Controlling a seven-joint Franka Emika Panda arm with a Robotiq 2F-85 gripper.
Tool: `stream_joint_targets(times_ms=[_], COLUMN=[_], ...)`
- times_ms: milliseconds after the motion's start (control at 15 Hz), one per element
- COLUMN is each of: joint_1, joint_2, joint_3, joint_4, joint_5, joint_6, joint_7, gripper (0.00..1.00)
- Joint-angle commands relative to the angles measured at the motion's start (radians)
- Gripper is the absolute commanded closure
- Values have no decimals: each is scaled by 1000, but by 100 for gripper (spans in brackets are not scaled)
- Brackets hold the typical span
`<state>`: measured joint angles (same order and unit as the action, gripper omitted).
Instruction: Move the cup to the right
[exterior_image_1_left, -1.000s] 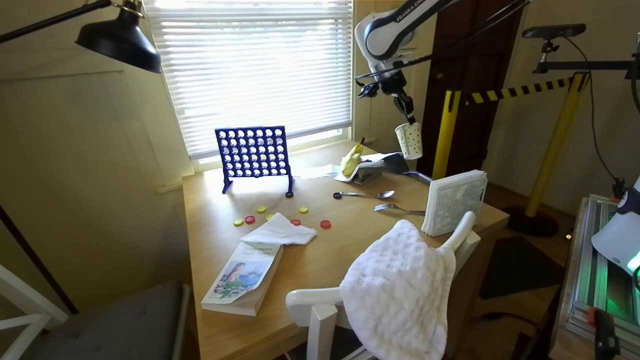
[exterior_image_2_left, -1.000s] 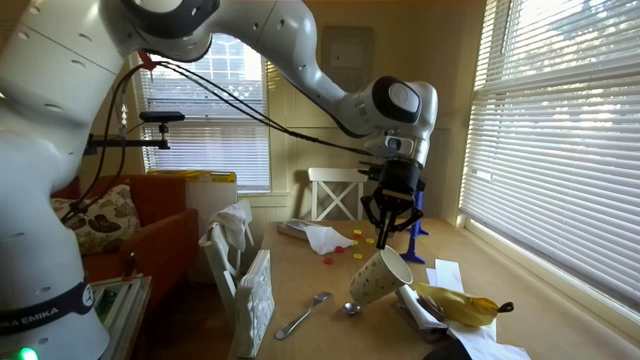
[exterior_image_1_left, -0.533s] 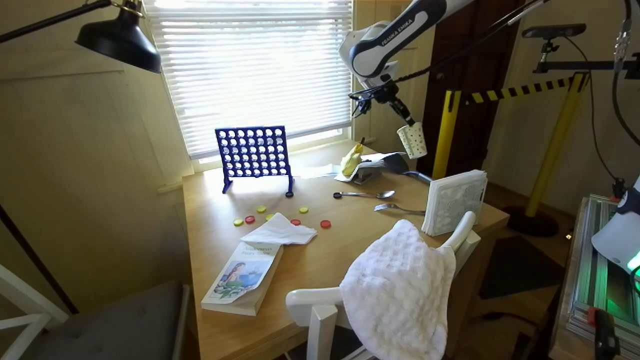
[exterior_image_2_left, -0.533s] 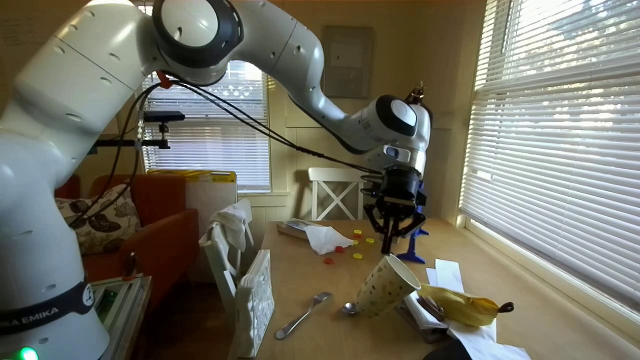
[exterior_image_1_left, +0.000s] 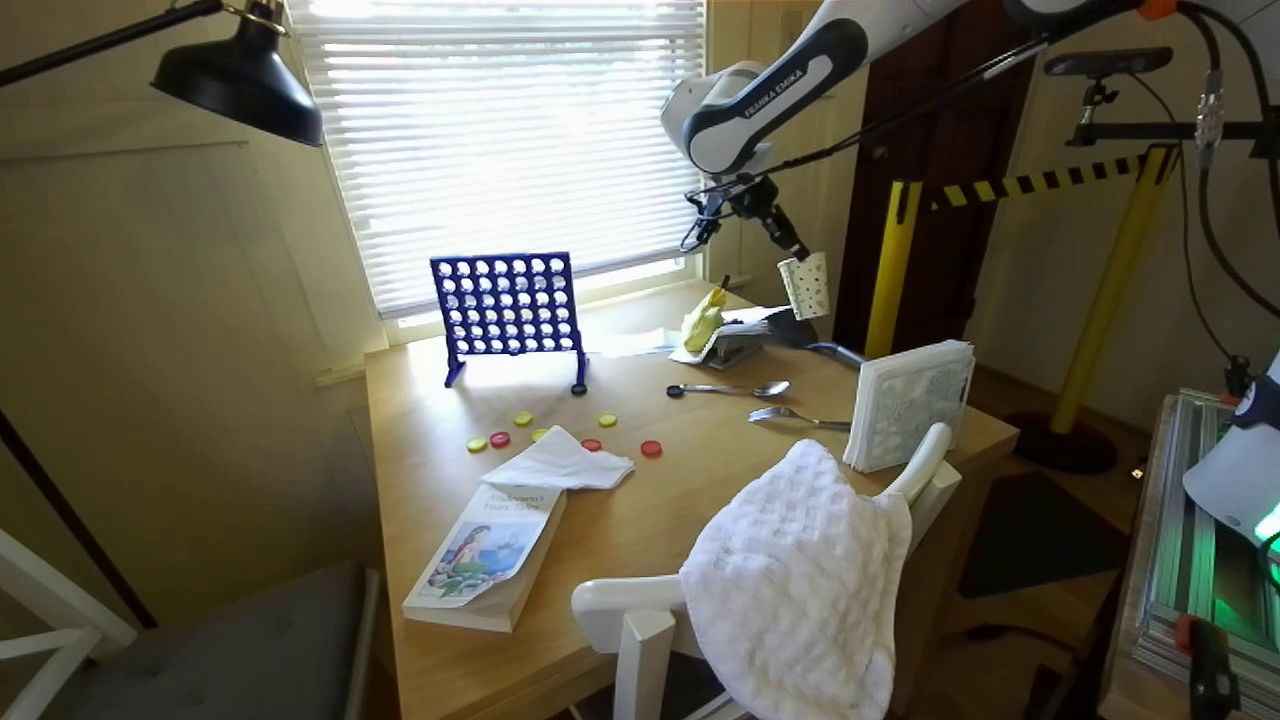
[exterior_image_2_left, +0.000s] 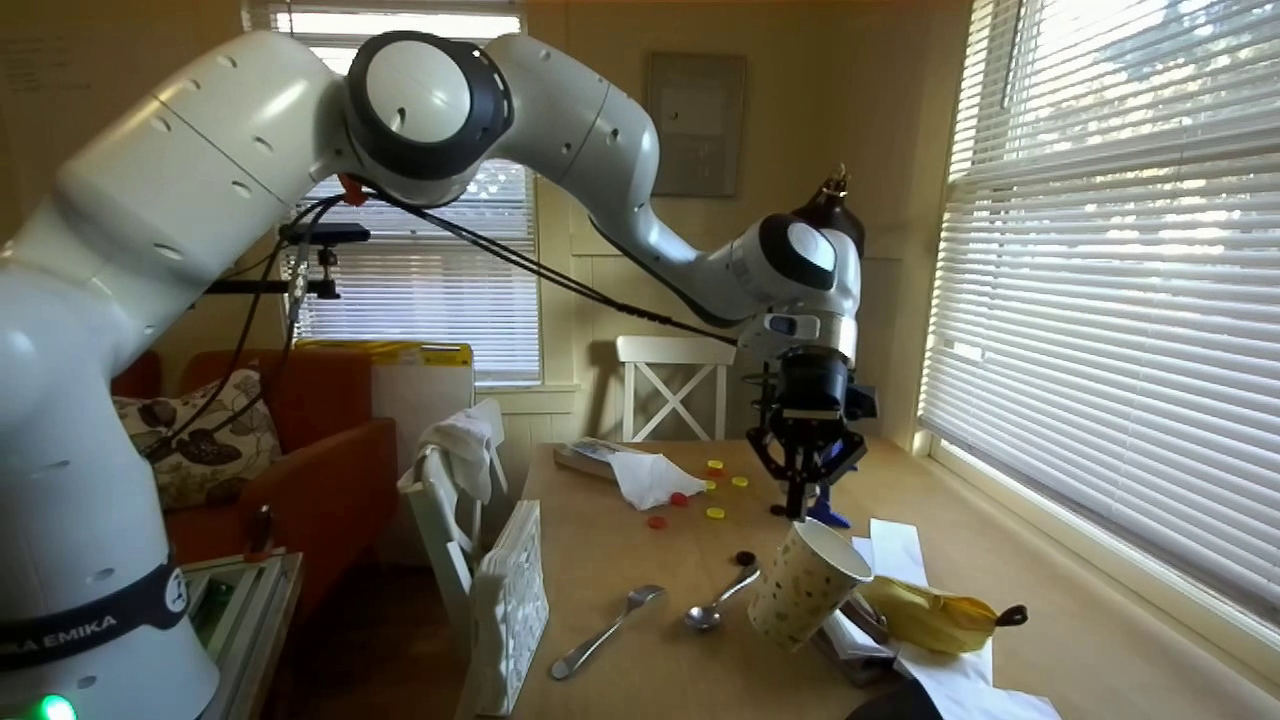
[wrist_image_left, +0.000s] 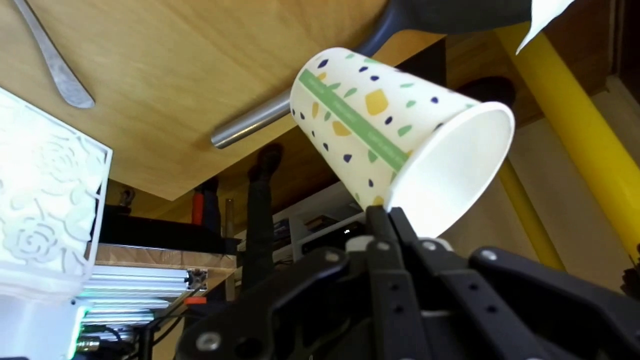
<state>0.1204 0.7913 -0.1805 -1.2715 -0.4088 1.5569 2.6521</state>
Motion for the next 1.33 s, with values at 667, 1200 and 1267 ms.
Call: stream_joint_targets(times_ms=[667,1200,1267], joint_1=[4,30,90], joint_2=[90,80,85], joint_3=[4,5,-84], joint_4=[77,31,16], joint_5=[65,78,143], joint_6=[54,116,156], joint_7=[18,129,112], gripper=[99,99,99])
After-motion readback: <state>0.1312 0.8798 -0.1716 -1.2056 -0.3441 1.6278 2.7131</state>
